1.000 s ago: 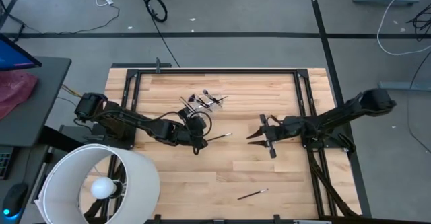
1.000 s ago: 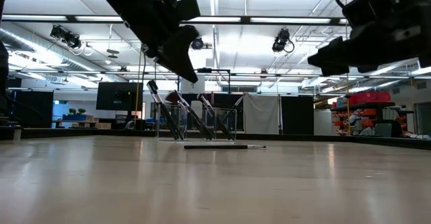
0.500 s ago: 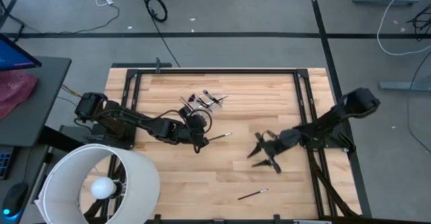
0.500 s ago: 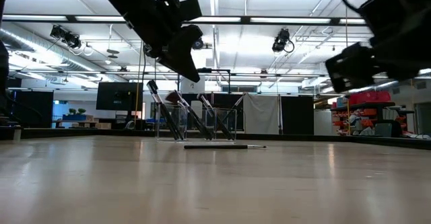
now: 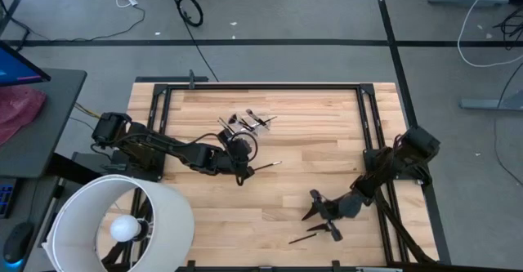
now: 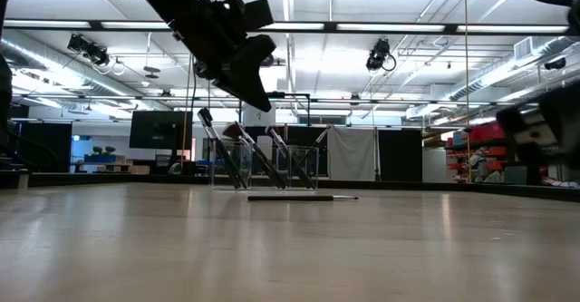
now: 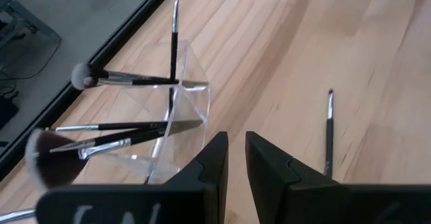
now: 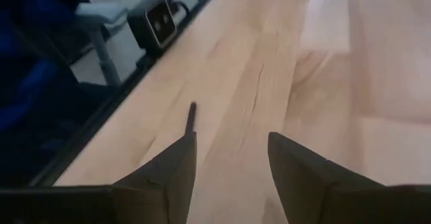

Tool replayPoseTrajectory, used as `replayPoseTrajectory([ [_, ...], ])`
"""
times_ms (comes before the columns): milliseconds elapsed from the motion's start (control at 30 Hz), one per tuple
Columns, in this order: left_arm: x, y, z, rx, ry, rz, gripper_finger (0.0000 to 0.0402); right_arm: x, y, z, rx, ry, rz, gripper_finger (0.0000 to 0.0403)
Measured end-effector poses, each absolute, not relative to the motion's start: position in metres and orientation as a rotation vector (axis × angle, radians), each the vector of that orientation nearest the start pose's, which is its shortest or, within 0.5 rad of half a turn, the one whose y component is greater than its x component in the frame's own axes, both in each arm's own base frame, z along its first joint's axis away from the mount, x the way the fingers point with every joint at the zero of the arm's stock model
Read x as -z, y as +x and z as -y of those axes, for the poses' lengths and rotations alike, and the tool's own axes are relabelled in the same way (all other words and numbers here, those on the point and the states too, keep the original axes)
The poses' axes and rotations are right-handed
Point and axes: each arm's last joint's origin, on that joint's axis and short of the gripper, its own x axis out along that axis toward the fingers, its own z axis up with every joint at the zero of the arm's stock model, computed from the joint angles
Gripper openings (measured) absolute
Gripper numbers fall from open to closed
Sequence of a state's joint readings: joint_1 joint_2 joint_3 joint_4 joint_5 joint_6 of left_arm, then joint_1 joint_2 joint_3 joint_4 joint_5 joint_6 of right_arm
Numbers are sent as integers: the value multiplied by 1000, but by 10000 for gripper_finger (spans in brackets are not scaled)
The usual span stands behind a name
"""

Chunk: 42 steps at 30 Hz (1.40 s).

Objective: Put items in baskets/containers
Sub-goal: Put the black eyeshadow brush into the transparent organizer

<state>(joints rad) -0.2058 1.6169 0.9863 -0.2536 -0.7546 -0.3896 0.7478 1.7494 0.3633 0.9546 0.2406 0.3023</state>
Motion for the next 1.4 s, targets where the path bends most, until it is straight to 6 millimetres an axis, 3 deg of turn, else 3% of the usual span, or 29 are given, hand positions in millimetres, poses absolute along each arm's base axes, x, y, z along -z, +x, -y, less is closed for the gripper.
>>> replayPoseTrajectory([
  [100,-205,322,48,-621,-2,-642,55,-84,191,-181,-417,94,-482,187],
  [233,-212,332,56,-451,-121,-572,55,-78,188,-193,-393,123,-494,187],
  [500,-216,333,73,-365,-125,-524,55,-77,188,-219,-380,78,-507,188],
  [733,-217,330,86,-328,-119,-522,55,-73,192,-220,-282,158,-548,188],
  [1133,-216,324,105,-272,-98,-531,55,-84,201,-231,-289,82,-465,188],
  [1400,-216,319,119,-236,-111,-530,55,-62,199,-232,-252,70,-512,188],
])
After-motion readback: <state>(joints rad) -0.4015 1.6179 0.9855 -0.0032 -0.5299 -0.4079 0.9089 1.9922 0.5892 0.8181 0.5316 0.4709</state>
